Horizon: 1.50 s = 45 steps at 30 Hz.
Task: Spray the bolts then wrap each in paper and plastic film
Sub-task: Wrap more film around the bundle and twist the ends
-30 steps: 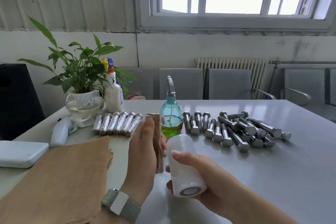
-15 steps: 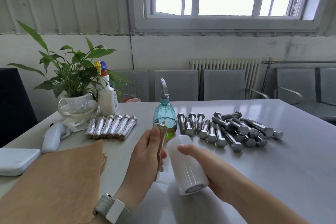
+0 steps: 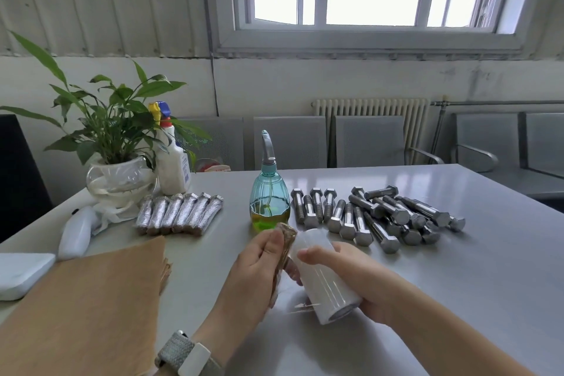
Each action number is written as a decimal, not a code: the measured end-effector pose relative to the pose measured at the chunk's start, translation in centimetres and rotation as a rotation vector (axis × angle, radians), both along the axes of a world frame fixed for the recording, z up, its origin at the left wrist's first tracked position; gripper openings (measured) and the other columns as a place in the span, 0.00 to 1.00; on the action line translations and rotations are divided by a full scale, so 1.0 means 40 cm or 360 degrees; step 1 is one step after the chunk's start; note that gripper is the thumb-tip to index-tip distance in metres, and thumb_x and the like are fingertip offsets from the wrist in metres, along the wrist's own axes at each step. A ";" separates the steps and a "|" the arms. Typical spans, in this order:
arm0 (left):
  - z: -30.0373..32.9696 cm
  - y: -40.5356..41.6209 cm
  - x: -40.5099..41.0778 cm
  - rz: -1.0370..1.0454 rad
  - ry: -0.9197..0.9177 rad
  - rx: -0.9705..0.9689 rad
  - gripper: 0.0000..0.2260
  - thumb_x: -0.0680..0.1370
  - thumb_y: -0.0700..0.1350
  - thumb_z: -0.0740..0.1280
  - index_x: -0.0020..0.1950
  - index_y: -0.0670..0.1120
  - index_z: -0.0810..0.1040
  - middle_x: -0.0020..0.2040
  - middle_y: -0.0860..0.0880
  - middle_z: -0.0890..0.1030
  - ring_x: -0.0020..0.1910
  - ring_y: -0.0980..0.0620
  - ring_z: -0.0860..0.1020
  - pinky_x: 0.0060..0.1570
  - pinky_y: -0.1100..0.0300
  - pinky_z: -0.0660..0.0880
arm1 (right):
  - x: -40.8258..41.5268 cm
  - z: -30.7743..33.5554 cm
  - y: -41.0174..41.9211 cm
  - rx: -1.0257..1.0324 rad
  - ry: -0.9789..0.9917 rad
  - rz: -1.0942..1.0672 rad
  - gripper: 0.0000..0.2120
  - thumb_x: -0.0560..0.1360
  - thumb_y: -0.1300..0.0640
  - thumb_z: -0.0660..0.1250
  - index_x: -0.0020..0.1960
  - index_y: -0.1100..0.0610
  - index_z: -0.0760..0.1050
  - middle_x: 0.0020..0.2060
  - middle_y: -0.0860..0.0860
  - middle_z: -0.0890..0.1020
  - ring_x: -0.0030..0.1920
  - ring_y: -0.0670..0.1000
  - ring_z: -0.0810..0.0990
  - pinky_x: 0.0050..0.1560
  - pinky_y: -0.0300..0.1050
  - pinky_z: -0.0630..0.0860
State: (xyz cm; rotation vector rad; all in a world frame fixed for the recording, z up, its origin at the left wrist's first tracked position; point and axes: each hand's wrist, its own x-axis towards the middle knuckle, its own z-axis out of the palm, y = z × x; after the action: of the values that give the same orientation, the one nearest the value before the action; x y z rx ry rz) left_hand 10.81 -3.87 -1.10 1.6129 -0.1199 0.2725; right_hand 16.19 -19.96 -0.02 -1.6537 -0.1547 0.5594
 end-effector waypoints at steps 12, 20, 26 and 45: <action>-0.009 -0.008 0.009 -0.0097 0.0150 -0.0185 0.16 0.76 0.61 0.59 0.44 0.54 0.81 0.34 0.46 0.78 0.20 0.50 0.64 0.19 0.67 0.60 | 0.004 -0.004 -0.007 -0.0008 -0.0017 -0.0007 0.29 0.68 0.46 0.77 0.62 0.61 0.74 0.51 0.61 0.83 0.43 0.56 0.82 0.45 0.52 0.78; -0.022 -0.024 0.015 0.0174 0.0416 -0.0513 0.21 0.81 0.59 0.58 0.47 0.45 0.81 0.31 0.49 0.78 0.26 0.53 0.74 0.25 0.62 0.71 | 0.002 -0.006 -0.008 0.0241 0.0156 -0.0048 0.25 0.68 0.46 0.75 0.60 0.58 0.77 0.47 0.58 0.85 0.44 0.56 0.84 0.53 0.53 0.80; 0.001 -0.024 0.013 0.0056 0.0284 -0.1024 0.13 0.83 0.48 0.57 0.57 0.49 0.81 0.44 0.47 0.86 0.33 0.52 0.83 0.26 0.61 0.76 | -0.017 -0.020 0.027 0.0340 -0.0175 -0.0048 0.27 0.63 0.46 0.76 0.58 0.56 0.78 0.43 0.52 0.85 0.48 0.55 0.85 0.54 0.55 0.81; -0.003 -0.023 0.002 -0.0209 -0.0038 -0.0991 0.17 0.75 0.43 0.68 0.64 0.47 0.72 0.58 0.38 0.81 0.52 0.41 0.82 0.45 0.50 0.81 | -0.056 -0.025 0.053 0.0427 -0.0407 -0.0217 0.36 0.60 0.28 0.72 0.58 0.50 0.75 0.48 0.49 0.85 0.49 0.50 0.85 0.44 0.48 0.82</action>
State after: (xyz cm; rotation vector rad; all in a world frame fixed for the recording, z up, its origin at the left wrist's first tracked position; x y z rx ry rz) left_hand 10.87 -4.80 -1.22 0.9794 -0.1420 0.2003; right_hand 13.97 -17.85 -1.03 -1.4554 -0.2889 0.2114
